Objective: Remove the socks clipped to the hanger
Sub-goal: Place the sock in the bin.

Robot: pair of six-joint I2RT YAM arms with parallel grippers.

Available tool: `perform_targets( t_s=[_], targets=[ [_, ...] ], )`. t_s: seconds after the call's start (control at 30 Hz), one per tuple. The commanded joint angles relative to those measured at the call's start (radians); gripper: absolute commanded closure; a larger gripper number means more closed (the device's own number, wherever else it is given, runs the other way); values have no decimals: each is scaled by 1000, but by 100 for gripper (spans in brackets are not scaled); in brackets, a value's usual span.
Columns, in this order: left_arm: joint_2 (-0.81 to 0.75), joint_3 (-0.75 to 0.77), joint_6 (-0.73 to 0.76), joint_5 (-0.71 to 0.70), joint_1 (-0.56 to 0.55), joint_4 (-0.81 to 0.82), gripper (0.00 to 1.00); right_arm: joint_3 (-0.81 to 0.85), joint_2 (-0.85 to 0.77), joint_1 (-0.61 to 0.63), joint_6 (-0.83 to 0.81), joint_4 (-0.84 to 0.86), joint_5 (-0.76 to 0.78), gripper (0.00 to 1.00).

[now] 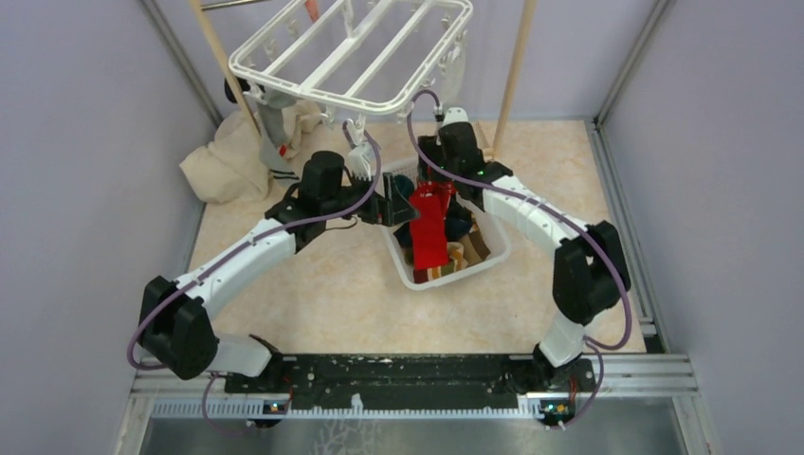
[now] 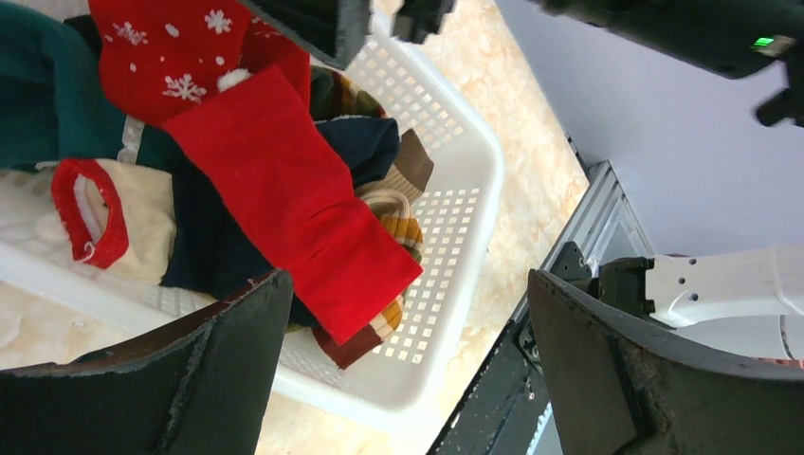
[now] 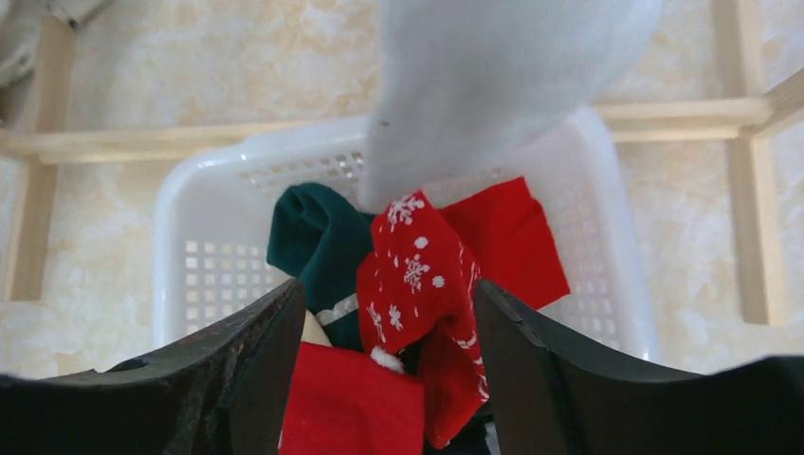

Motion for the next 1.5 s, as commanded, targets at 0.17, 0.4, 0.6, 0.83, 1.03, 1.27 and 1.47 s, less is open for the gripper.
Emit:
perform_targets(
  t_s=[0.17,0.4,0.6,0.83,1.03,1.27,1.47],
  targets=[
    [-67,-16,18,-20,1,-30,1,-127,53,-5,25,107,-49,36],
    [-76,-9,16,-17,2,-31,1,-289,69,22,67,167,-82,38],
    [-92,-11,13,-20,2,-39,1,-347,50,49,78,150,-79,35],
    [-156,-19,31,-62,2,-72,1,-425,-215,63,6,190,-108,26],
    [-213,-43,30,-79,1,-68,1,-511,-479,83,-24,237,-246,20],
    [-242,-45,33,-84,1,-79,1,-602,-657,84,-4,211,-408,18],
    [-262,-46,36,-93,1,-94,1,-636,-720,85,18,201,-533,16]
  ],
)
